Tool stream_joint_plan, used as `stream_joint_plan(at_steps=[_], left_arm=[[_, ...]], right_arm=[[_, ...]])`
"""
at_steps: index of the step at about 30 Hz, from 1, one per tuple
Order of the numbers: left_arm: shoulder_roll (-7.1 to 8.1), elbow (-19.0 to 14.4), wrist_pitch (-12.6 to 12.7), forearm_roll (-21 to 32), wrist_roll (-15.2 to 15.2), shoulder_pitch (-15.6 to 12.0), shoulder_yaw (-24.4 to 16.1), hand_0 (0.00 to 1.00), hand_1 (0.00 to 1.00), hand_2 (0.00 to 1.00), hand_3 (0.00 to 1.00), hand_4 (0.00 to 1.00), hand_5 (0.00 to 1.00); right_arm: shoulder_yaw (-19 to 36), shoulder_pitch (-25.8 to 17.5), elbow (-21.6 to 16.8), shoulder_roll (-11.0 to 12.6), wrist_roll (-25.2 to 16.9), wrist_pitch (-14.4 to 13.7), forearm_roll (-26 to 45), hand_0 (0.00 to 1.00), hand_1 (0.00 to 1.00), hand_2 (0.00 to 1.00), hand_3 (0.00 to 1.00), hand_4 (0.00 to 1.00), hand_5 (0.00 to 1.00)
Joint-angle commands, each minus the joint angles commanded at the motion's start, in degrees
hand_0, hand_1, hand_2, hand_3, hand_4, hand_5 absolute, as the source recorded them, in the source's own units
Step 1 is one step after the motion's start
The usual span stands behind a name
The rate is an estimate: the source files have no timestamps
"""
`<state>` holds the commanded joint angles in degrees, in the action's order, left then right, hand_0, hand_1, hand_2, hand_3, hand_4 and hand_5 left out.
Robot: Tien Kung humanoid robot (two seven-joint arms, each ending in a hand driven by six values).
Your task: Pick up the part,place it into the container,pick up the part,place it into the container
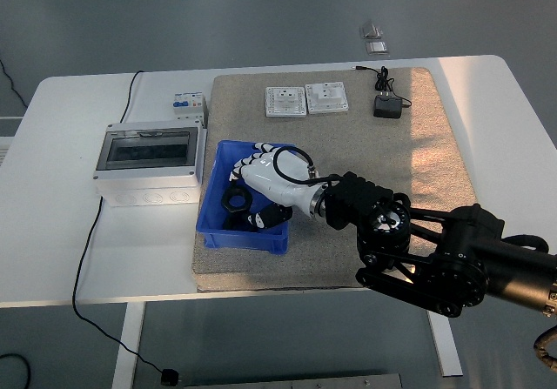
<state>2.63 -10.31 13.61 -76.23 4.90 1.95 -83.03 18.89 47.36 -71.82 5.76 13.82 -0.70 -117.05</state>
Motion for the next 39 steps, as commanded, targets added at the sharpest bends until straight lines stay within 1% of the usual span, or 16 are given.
stream_joint_plan(at_steps=[3, 4, 9, 10, 12, 14, 19, 21, 24, 27, 28, 29, 31, 33, 34, 39], left_arm=[[0.02, 0.00, -0.01, -0.05, 0.02, 0.00, -0.03, 0.695, 0.670, 0.721, 0.712, 0.788, 0.911], [0.03, 0.00, -0.01, -0.03, 0.02, -0.01, -0.03, 0.695, 0.670, 0.720, 0.711, 0.788, 0.912], [0.01, 0.00, -0.01, -0.10, 0.10, -0.05, -0.10, 0.695, 0.670, 0.720, 0.711, 0.788, 0.912], [0.01, 0.00, -0.02, -0.13, 0.12, -0.06, -0.11, 0.696, 0.670, 0.720, 0.710, 0.786, 0.915], [0.00, 0.00, -0.04, -0.18, 0.14, -0.07, -0.12, 0.696, 0.670, 0.720, 0.710, 0.786, 0.915], [-0.01, 0.00, -0.04, -0.18, 0.15, -0.09, -0.11, 0.696, 0.670, 0.720, 0.710, 0.786, 0.915], [-0.05, 0.00, -0.09, -0.48, 0.15, -0.08, -0.15, 0.696, 0.670, 0.720, 0.709, 0.786, 0.915], [-0.06, 0.00, -0.12, -0.63, 0.13, -0.03, -0.16, 0.696, 0.670, 0.720, 0.709, 0.786, 0.915], [-0.18, 0.00, -0.09, -0.33, -0.03, -0.03, 0.00, 0.696, 0.670, 0.720, 0.709, 0.785, 0.916], [-0.43, 0.00, 0.02, 0.66, -0.23, -0.30, 0.42, 0.696, 0.670, 0.720, 0.709, 0.785, 0.916], [-0.52, 0.00, 0.05, 1.00, -0.31, -0.40, 0.58, 0.696, 0.670, 0.721, 0.709, 0.784, 0.915], [-0.62, 0.00, 0.07, 1.31, -0.37, -0.50, 0.75, 0.696, 0.670, 0.721, 0.709, 0.784, 0.915], [-0.82, 0.00, 0.09, 1.79, -0.47, -0.67, 1.05, 0.696, 0.670, 0.721, 0.709, 0.784, 0.915], [-1.03, 0.00, 0.08, 2.21, -0.53, -0.84, 1.45, 0.696, 0.670, 0.721, 0.709, 0.784, 0.915], [-1.10, 0.00, 0.06, 2.29, -0.54, -0.89, 1.56, 0.696, 0.670, 0.721, 0.709, 0.783, 0.914], [-1.42, 0.00, -0.19, 1.48, -0.52, -0.89, 1.88, 0.696, 0.670, 0.721, 0.709, 0.783, 0.914]], right_arm=[[-0.09, 0.06, -0.01, -0.08, 0.02, 0.10, -0.09, 0.998, 0.857, 0.879, 0.910, 0.773, 0.271], [-0.12, 0.08, -0.01, -0.10, 0.03, 0.12, -0.12, 0.998, 0.864, 0.891, 0.948, 0.802, 0.248], [0.25, -0.11, 0.08, -0.15, 0.20, 0.11, -0.27, 0.998, 0.864, 0.891, 0.948, 0.802, 0.248], [0.50, -0.22, 0.12, -0.15, 0.22, 0.03, -0.32, 0.998, 0.868, 0.903, 0.993, 0.809, 0.240], [1.18, -0.57, 0.16, -0.13, 0.19, -0.53, -0.40, 0.998, 0.868, 0.903, 0.993, 0.809, 0.240], [2.33, -1.13, 0.09, -0.06, 0.08, -1.91, -0.33, 0.998, 0.868, 0.903, 0.993, 0.809, 0.240], [7.37, -4.29, -0.79, 0.95, -2.42, -7.82, 3.28, 0.998, 0.870, 0.915, 0.998, 0.820, 0.241], [9.79, -6.36, -1.40, 2.02, -4.66, -10.88, 6.21, 0.998, 0.870, 0.915, 0.998, 0.820, 0.241], [14.68, -10.83, -2.67, 4.55, -9.89, -16.51, 12.54, 0.998, 0.852, 0.893, 0.998, 0.810, 0.257], [19.54, -15.54, -3.42, 6.79, -15.49, -20.55, 18.49, 0.998, 0.852, 0.893, 0.998, 0.810, 0.257], [21.38, -17.39, -3.63, 7.51, -17.62, -21.84, 20.76, 0.912, 0.737, 0.798, 0.905, 0.790, 0.323], [23.23, -19.34, -3.82, 8.17, -19.80, -22.66, 23.05, 0.912, 0.737, 0.798, 0.905, 0.790, 0.323], [26.42, -22.75, -4.18, 9.25, -23.44, -22.90, 26.92, 0.912, 0.737, 0.798, 0.905, 0.790, 0.323], [29.87, -26.44, -4.42, 9.94, -27.31, -22.00, 31.15, 0.912, 0.737, 0.798, 0.905, 0.790, 0.323], [31.43, -28.11, -4.46, 10.04, -29.11, -21.61, 33.22, 0.792, 0.655, 0.730, 0.751, 0.805, 0.375], [38.94, -35.37, -4.50, 9.21, -37.45, -19.77, 43.94, 0.792, 0.655, 0.730, 0.751, 0.805, 0.375]])
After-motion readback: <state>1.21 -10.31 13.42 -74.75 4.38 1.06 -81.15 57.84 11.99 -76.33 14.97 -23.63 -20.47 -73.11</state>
